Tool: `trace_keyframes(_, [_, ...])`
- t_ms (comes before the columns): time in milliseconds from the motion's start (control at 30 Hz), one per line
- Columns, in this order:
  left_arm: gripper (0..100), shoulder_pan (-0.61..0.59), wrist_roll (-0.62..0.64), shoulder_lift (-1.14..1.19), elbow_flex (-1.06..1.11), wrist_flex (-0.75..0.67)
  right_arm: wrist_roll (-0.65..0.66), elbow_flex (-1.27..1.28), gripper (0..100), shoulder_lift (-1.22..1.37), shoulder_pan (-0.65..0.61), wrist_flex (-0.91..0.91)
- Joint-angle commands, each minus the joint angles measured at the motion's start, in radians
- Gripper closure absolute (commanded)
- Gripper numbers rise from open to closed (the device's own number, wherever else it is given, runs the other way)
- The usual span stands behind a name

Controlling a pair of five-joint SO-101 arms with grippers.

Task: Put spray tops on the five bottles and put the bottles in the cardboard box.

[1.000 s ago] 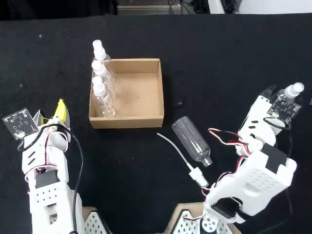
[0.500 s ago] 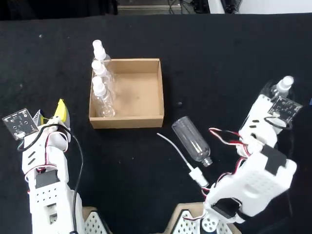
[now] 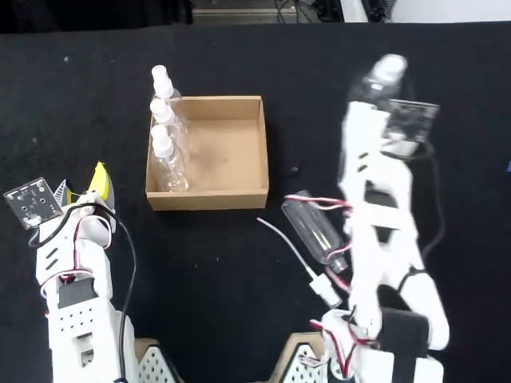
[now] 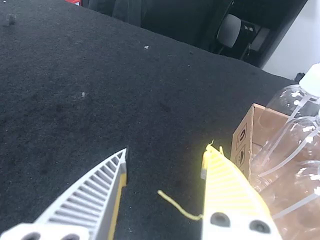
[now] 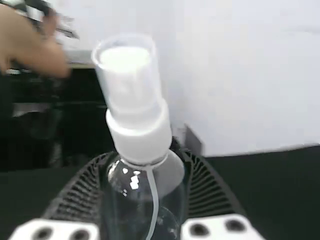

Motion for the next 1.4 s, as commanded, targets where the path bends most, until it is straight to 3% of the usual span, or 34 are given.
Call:
trace_keyframes(0, [78,-0.001,-0.003,-0.012,-0.01,-0.021,-0.008,-0.061,97.7,-0.039,-0.146,0.006])
trace_keyframes(267, [78,-0.001,-0.003,-0.012,-0.01,-0.021,-0.018,-0.249,97.7,0.165,-0.272,0.005])
trace_keyframes(500, [78,-0.001,-0.003,-0.012,-0.01,-0.021,-0.236,-0.351,97.7,0.306,-0.276,0.005])
trace_keyframes(900, [78,0.001,-0.003,-0.012,-0.013,-0.021,-0.21,-0.317,97.7,0.438,-0.31,-0.253])
trace_keyframes(1367, [78,0.001,-0.003,-0.012,-0.013,-0.021,-0.219,-0.174,97.7,0.341,-0.316,-0.264])
